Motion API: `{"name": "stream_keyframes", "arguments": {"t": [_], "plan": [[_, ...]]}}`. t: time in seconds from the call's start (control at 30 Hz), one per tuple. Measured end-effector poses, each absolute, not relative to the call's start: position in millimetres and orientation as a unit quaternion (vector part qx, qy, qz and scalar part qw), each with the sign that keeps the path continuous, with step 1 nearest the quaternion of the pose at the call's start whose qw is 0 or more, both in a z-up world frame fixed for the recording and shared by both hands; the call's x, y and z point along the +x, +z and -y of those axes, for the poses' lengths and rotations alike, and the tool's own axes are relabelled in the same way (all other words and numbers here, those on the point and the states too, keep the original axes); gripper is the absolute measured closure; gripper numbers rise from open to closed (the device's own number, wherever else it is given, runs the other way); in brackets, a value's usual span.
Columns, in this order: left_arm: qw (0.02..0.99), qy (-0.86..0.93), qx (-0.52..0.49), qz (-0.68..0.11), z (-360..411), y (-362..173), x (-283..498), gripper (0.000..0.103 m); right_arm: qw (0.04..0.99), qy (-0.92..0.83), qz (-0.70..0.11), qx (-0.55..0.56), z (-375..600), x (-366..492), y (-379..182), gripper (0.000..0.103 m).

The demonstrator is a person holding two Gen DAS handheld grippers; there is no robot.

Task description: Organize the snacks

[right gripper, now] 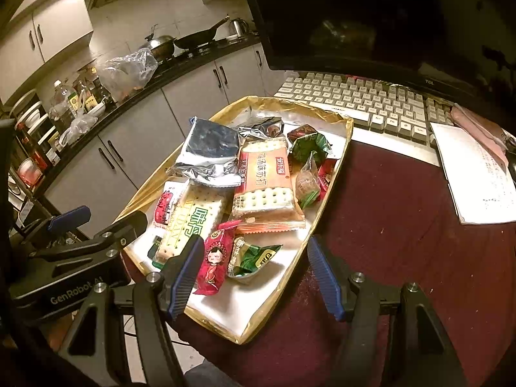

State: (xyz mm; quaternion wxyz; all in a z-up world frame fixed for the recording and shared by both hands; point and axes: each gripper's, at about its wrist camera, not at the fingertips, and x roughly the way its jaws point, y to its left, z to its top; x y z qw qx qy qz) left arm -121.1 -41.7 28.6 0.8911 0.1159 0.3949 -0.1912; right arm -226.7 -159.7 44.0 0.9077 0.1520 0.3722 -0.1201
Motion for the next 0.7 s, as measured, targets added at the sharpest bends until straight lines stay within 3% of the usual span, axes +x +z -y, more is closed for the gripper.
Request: {"name": "stream_keyframes", "arguments": {"t": [0.7], "plan": [[0.891, -0.189, 0.111, -0.398, 36.2, 26.0, -117.4, 0.012, 0.9, -0.131, -0.386, 0.151, 154.0, -221.1, 40.1, 0.036]]}}
